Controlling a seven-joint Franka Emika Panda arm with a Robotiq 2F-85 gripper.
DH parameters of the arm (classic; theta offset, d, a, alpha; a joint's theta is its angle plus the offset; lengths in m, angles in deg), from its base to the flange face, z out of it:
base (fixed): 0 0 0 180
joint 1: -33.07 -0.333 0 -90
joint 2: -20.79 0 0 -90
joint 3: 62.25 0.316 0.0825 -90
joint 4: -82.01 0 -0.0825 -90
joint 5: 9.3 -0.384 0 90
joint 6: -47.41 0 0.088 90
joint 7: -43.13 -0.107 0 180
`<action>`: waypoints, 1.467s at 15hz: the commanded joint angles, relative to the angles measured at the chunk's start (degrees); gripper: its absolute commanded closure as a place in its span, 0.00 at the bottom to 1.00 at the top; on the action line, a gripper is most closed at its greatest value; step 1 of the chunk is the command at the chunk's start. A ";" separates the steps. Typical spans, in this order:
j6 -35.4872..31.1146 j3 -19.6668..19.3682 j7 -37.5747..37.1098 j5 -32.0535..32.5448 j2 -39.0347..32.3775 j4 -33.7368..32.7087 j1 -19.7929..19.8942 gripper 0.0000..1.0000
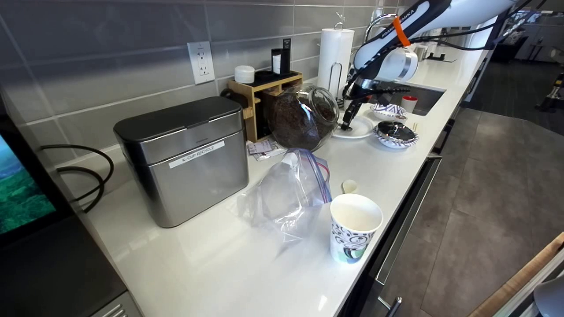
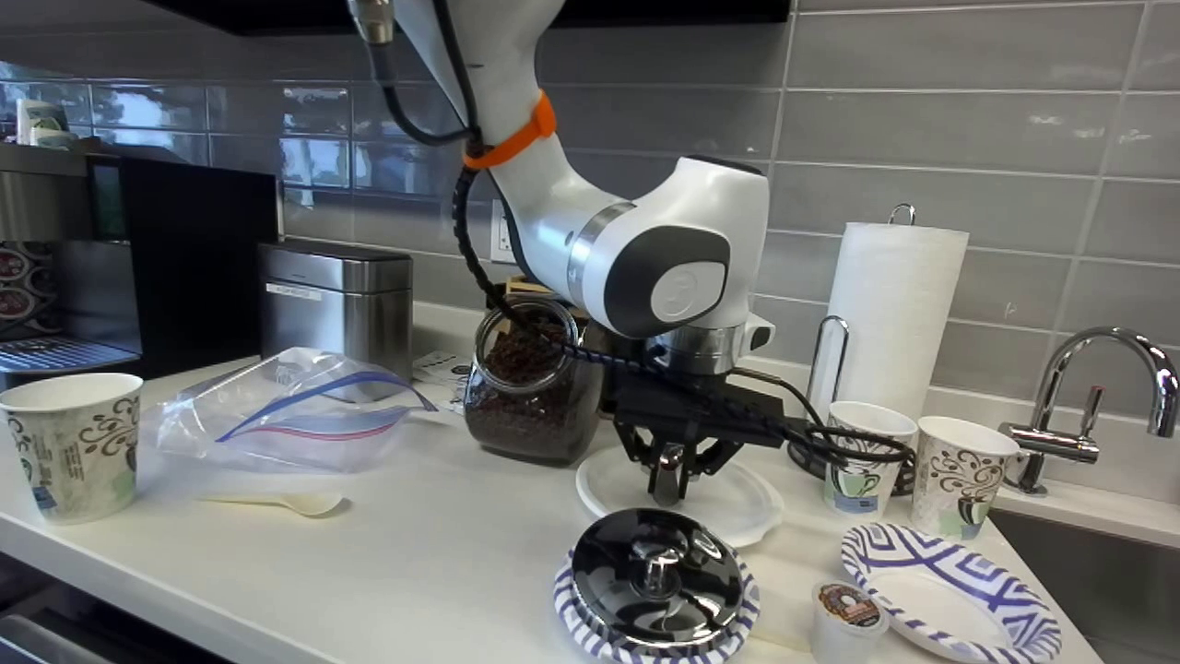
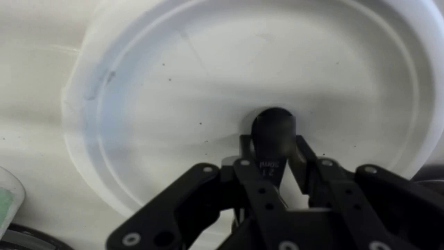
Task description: Put the spoon in the glass container
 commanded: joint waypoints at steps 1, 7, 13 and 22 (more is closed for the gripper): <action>1.27 1.15 2.52 -0.94 2.15 1.26 1.61 0.92; 0.96 0.81 3.46 -0.92 3.06 1.39 1.49 0.92; 1.64 0.42 3.31 -0.27 1.29 0.28 0.60 0.92; 0.96 0.37 2.58 -0.09 -0.61 -0.53 -0.04 0.08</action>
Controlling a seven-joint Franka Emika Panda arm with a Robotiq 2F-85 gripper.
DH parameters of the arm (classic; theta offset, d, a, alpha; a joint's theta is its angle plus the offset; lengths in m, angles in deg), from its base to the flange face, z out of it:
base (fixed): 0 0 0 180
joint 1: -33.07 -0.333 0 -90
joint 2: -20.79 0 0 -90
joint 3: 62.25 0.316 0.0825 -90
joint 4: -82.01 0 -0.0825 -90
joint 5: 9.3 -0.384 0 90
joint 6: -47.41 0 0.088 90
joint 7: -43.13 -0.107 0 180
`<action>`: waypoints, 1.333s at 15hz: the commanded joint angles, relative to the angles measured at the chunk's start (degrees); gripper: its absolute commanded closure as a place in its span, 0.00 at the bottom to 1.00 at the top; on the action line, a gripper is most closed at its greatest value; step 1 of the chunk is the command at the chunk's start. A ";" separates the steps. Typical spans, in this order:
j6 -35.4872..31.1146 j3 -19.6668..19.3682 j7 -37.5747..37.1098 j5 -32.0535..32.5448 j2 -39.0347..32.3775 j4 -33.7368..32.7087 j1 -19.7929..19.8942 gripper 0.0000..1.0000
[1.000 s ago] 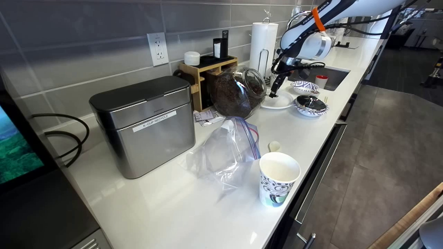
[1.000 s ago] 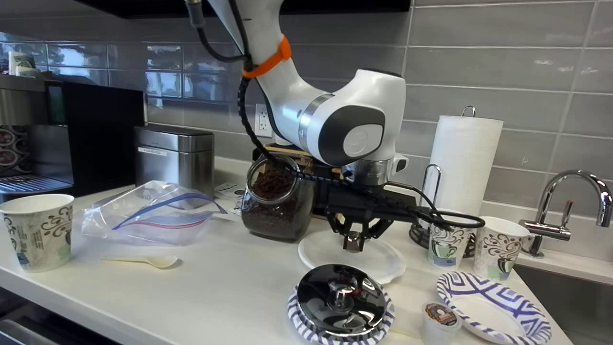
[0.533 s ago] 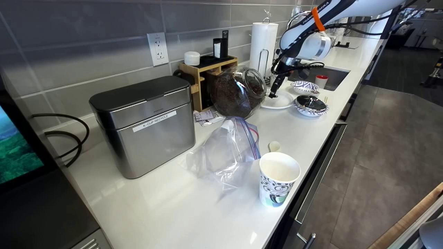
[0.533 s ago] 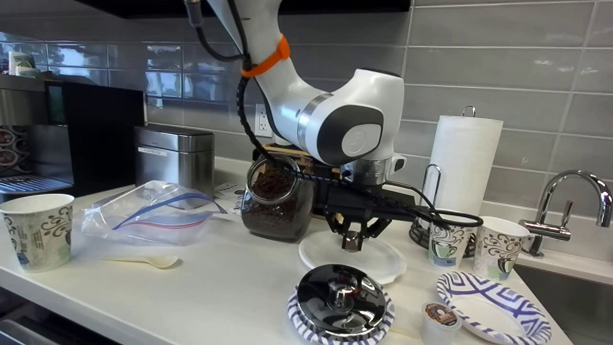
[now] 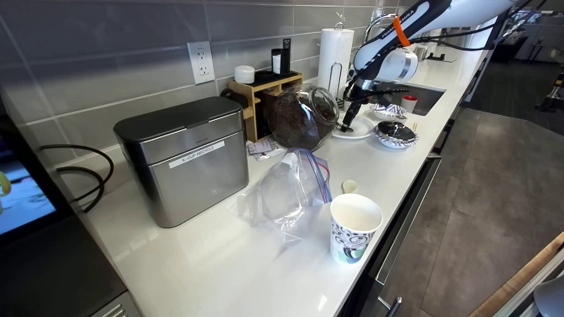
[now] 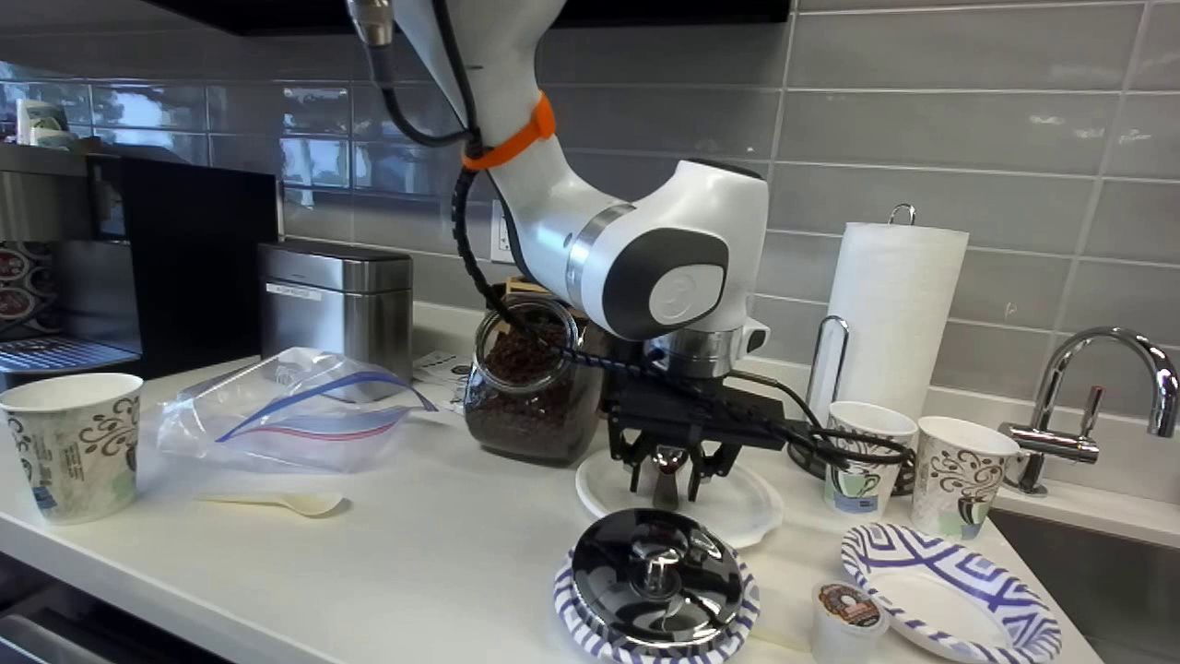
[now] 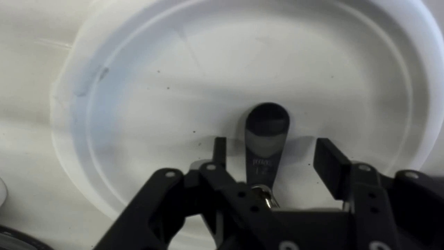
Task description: Put the spoon in the glass container
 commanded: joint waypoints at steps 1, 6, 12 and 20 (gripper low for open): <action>0.09 0.14 -0.06 -0.12 -0.39 -0.72 -0.22 0.02; 0.14 0.19 -0.15 0.02 -0.69 -1.53 -0.44 0.21; -0.27 0.12 -0.41 0.08 -1.15 -2.05 -0.78 0.32; 0.26 -0.23 -1.25 0.40 -2.14 -3.53 -1.21 0.39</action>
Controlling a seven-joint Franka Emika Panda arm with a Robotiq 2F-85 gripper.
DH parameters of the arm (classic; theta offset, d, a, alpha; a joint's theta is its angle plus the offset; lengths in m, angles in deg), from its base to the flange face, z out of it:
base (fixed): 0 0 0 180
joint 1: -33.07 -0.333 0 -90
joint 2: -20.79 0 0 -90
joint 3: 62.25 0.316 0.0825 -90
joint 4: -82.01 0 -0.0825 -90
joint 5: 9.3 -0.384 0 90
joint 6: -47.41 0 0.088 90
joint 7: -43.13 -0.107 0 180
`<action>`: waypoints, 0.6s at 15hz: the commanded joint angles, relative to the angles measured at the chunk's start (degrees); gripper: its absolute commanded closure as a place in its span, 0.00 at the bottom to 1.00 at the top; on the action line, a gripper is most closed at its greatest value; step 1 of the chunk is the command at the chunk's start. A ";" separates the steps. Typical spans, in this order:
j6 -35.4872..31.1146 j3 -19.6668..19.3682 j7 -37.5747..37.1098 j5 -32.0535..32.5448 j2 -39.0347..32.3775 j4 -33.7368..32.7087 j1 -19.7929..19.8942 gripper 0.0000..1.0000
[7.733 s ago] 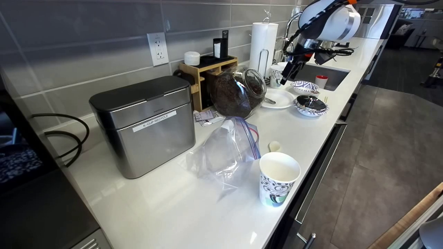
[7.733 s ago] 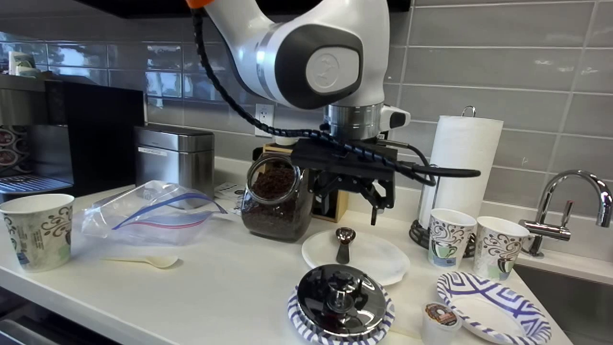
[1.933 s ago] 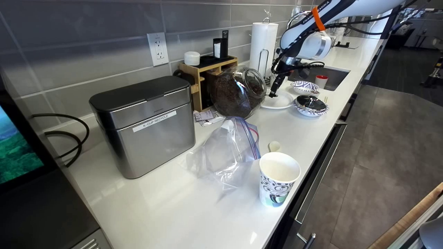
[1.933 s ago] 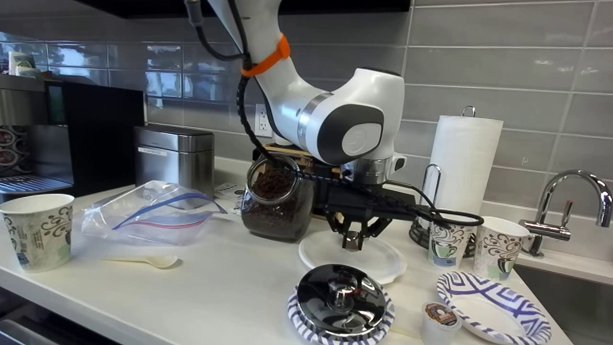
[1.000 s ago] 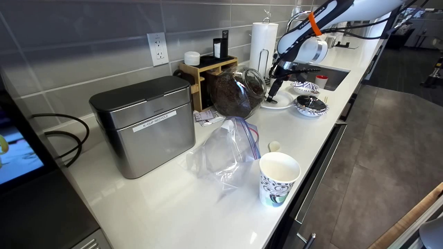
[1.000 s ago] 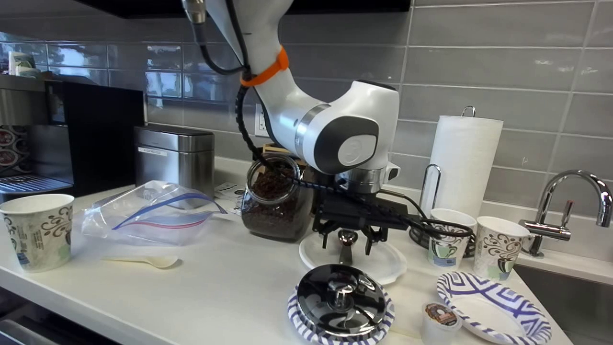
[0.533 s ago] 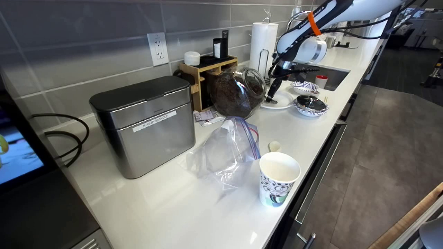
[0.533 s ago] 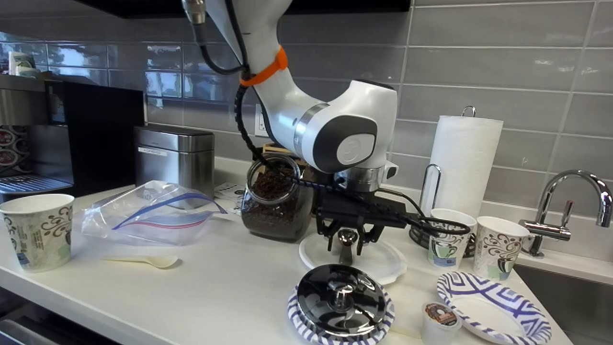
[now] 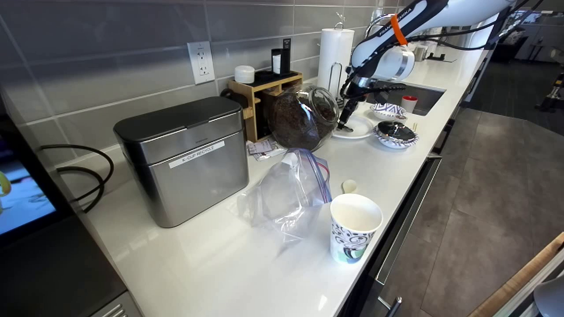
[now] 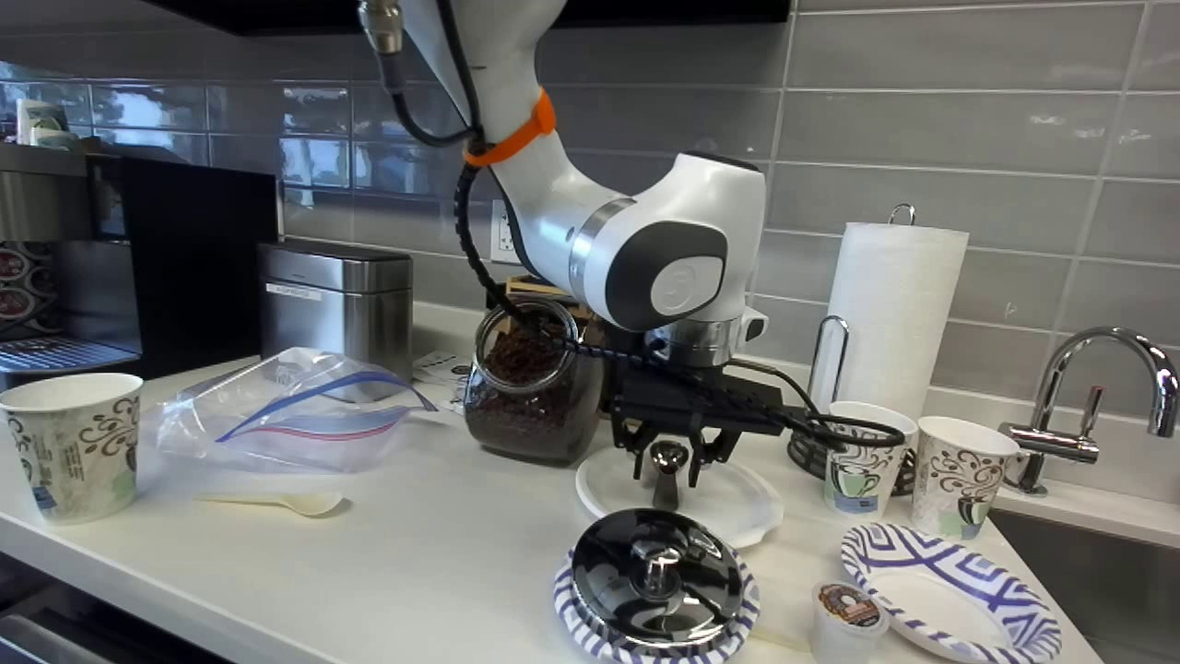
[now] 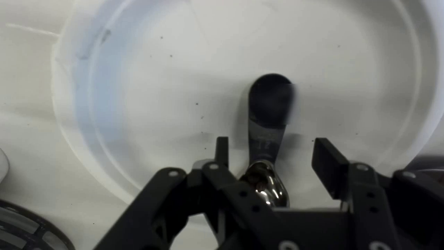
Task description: Put the spoon in the glass container
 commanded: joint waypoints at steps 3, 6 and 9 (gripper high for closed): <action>0.37 -0.47 -1.32 0.53 -1.89 -1.93 -0.75 0.41; 0.52 -0.54 -1.68 0.66 -2.25 -2.29 -0.82 0.67; 0.45 -0.53 -1.80 0.70 -2.64 -2.76 -0.81 0.88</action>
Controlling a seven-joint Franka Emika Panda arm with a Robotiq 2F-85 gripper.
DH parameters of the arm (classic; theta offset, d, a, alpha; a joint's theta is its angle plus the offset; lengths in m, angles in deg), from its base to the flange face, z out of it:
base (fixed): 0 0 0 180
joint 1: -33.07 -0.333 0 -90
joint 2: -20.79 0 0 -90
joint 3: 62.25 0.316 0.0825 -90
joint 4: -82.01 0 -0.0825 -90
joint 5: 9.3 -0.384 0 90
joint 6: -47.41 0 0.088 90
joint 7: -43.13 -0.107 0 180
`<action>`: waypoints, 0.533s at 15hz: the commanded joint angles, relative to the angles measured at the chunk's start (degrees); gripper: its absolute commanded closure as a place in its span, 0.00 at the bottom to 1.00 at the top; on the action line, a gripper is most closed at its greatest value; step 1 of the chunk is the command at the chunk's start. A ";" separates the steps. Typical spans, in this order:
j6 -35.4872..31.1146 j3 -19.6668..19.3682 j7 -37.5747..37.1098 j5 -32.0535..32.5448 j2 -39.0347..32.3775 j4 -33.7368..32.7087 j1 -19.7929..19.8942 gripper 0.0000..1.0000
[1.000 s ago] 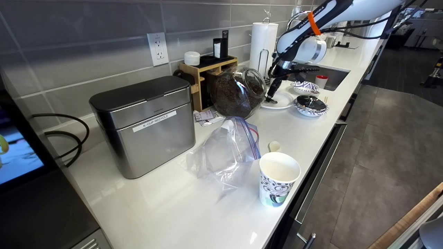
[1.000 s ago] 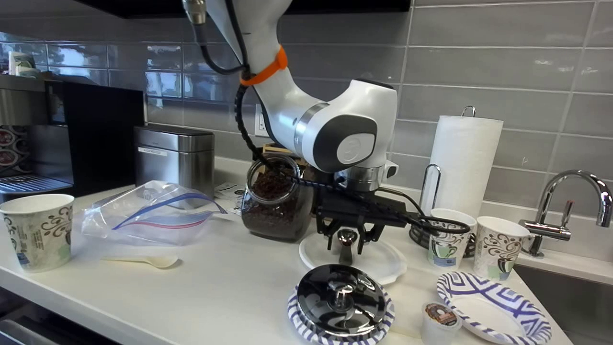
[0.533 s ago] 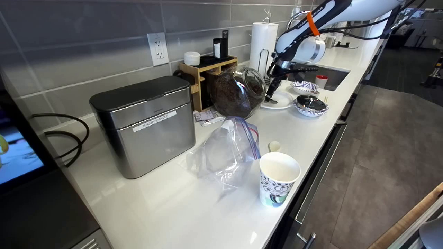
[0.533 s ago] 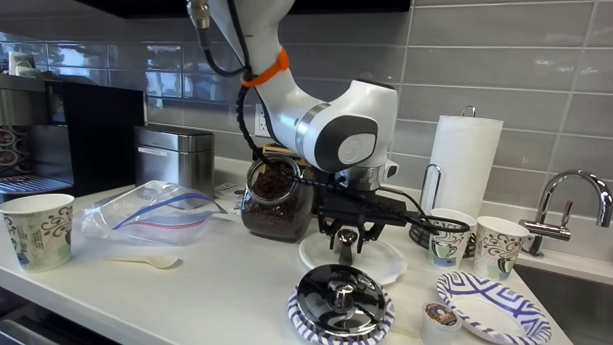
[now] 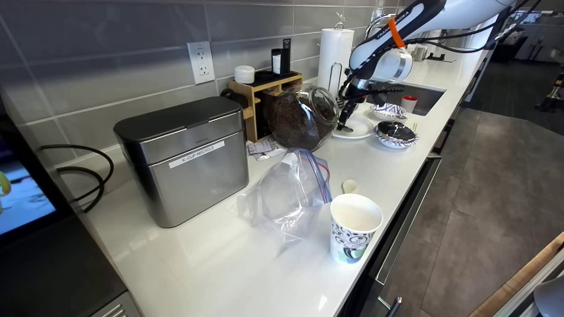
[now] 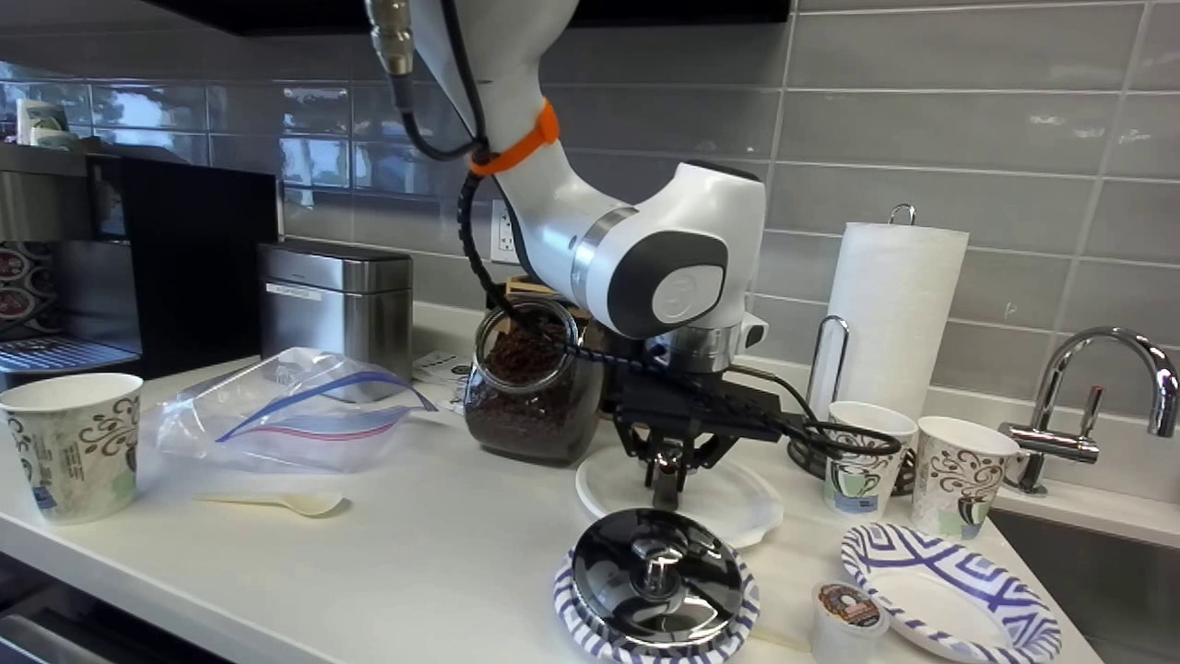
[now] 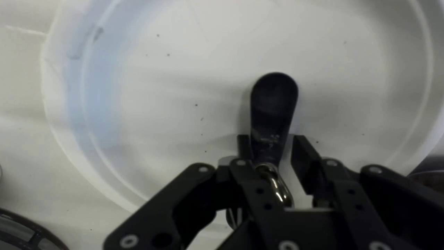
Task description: Put the spoon in the glass container
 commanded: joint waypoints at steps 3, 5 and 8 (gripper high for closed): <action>0.33 -0.40 -1.18 0.56 -1.49 -1.92 -0.48 0.94; 0.29 -0.18 -0.87 0.36 -1.38 -1.78 -0.26 0.94; -0.38 0.24 -0.29 -0.17 -0.54 -0.84 0.25 0.94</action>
